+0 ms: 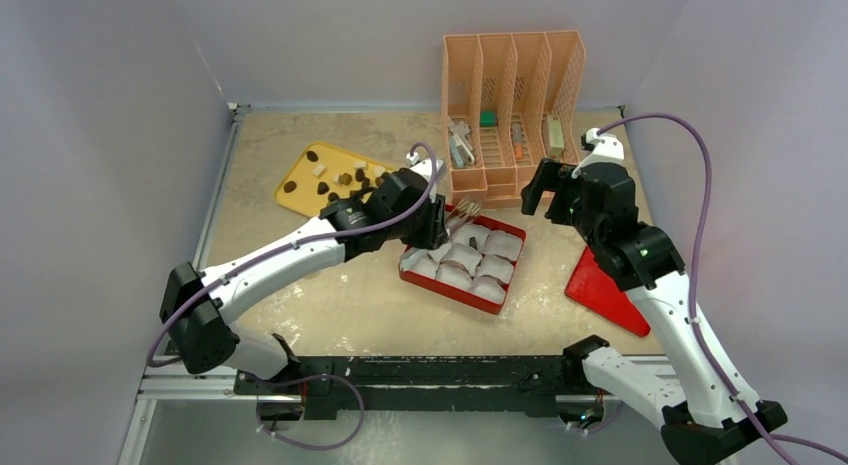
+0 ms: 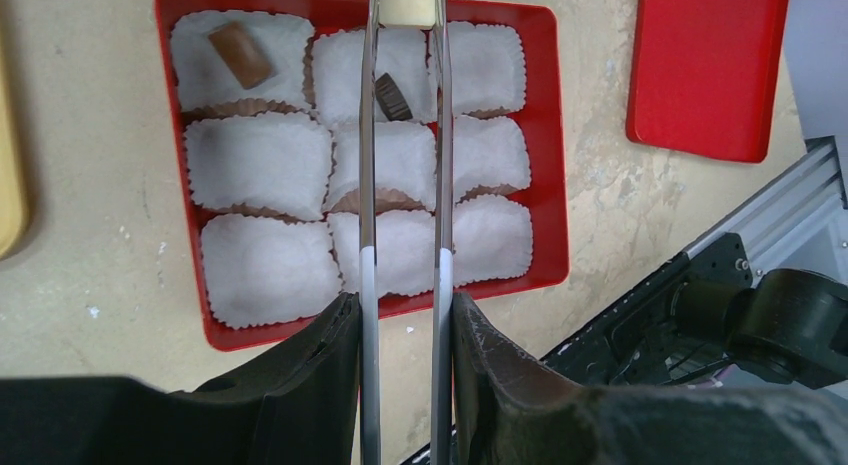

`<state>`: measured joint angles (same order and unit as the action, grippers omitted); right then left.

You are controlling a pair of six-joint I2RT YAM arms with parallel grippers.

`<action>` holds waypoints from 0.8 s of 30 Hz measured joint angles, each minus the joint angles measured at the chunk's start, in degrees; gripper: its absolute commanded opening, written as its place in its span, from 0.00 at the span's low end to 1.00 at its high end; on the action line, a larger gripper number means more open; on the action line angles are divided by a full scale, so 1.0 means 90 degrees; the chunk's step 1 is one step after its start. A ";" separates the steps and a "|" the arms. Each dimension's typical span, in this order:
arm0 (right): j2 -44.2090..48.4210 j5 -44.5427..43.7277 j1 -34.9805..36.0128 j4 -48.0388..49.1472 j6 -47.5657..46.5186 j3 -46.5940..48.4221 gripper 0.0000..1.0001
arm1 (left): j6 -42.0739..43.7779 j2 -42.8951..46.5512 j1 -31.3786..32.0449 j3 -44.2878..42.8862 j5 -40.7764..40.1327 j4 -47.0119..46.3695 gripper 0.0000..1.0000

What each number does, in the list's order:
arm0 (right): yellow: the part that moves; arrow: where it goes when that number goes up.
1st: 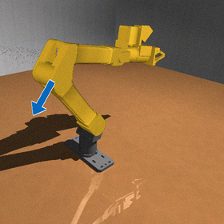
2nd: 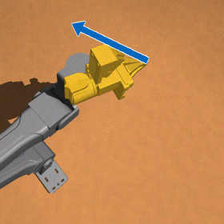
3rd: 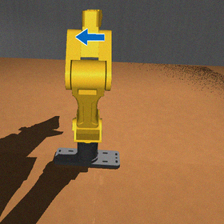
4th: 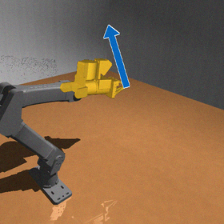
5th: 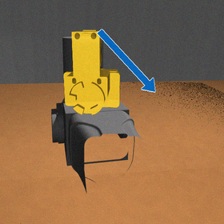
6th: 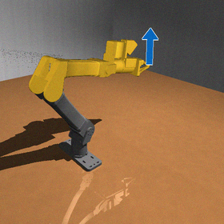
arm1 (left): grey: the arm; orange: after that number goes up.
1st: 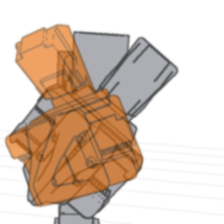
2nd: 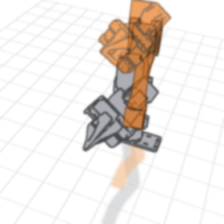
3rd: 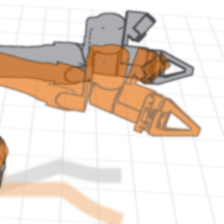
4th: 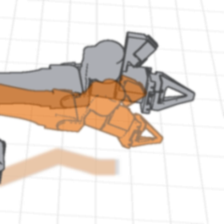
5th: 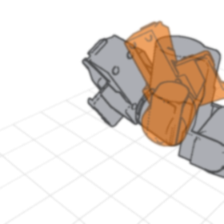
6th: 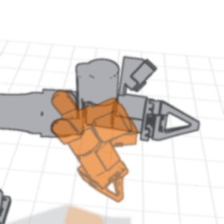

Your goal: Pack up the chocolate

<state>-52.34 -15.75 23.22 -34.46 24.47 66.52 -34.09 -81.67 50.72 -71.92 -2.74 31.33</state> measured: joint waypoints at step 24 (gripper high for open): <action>0.0063 -0.0151 0.0000 0.0005 -0.0015 -0.0051 0.99 | -0.0333 -0.1430 0.0726 0.0002 0.0520 -0.0913 0.24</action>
<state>-51.77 -17.10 23.22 -34.41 24.34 66.06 -37.08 -94.54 57.25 -71.90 1.93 23.11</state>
